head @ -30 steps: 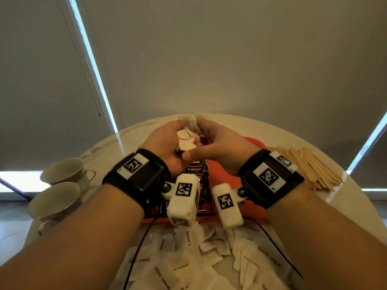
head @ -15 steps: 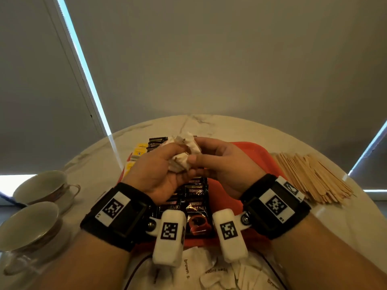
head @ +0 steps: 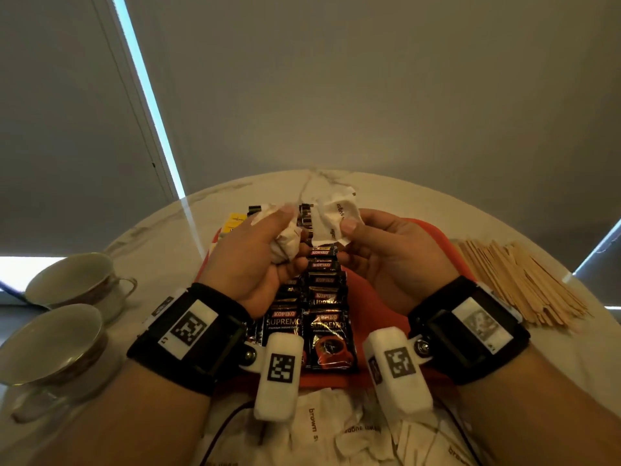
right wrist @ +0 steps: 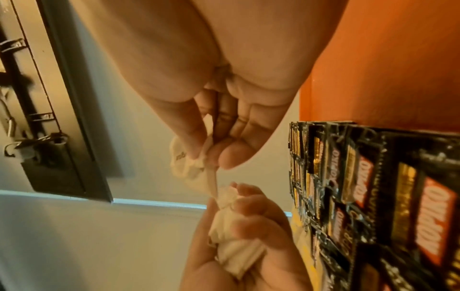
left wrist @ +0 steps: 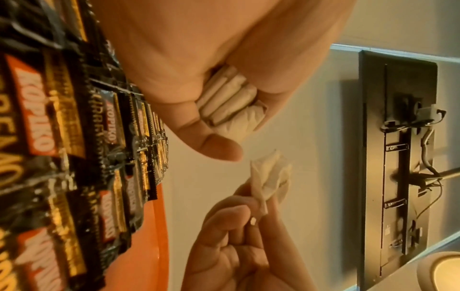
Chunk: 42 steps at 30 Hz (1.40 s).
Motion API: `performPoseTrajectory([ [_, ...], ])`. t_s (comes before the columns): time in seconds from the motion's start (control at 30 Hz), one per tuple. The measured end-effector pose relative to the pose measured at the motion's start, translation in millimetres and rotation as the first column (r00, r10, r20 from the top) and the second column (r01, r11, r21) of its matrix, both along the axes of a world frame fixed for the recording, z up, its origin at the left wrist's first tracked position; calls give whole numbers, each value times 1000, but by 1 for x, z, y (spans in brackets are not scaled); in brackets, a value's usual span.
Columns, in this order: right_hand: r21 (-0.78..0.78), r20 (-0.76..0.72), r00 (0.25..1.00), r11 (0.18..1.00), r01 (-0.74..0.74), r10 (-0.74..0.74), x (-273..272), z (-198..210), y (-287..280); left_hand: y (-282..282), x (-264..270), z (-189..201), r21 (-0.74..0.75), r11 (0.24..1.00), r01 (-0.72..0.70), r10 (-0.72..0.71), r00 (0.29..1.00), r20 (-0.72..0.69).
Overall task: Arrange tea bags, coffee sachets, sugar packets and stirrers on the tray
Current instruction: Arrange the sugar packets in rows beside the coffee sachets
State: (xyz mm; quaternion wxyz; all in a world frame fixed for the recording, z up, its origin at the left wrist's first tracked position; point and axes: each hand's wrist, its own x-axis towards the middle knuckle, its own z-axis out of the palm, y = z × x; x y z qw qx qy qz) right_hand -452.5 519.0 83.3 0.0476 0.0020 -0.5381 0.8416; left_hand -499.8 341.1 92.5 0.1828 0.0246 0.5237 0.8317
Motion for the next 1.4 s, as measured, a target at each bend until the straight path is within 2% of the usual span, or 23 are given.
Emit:
performPoseTrajectory([
  [0.07,39,-6,999,999,-37,37,1,-1,-4,1,3,0,17,998,60,-59,997,-48],
  [0.13,95,3,998,994,-57,57,3,-3,-7,2,8,-1,-44,990,132,-137,981,-137],
  [0.2,148,15,999,988,-49,47,5,-3,-8,2,10,-2,-114,985,128,-147,972,-182],
  [0.37,169,63,997,985,41,-52,6,-4,-8,-2,11,-5,-61,991,119,-125,986,-113],
  [0.5,173,75,994,983,60,-74,8,-2,-8,-2,12,-4,-56,990,133,-140,977,-158],
  [0.67,286,38,999,958,21,-33,10,-1,-8,-1,17,-5,-139,977,161,-192,949,-252],
  [0.77,251,36,999,968,26,-37,10,-3,-7,-2,17,-5,-152,978,144,-178,953,-243],
  [0.9,323,79,997,946,-24,-2,10,-1,-6,-3,12,-4,-76,996,48,-62,980,-188],
  [1.0,204,99,994,979,20,-41,10,-1,-7,-2,9,-6,-26,998,-52,49,990,-130],
  [1.1,63,86,995,997,48,-53,8,0,-7,0,13,-4,5,999,-46,46,992,-115],
  [1.23,70,75,997,997,27,-33,9,-2,-11,3,19,-1,20,1000,22,-18,983,-182],
  [1.33,90,88,994,995,50,-58,9,-3,-12,2,17,-4,-29,999,25,-31,971,-237],
  [1.4,107,87,996,994,10,-20,9,-1,-12,1,17,-5,-73,997,6,-27,959,-280],
])
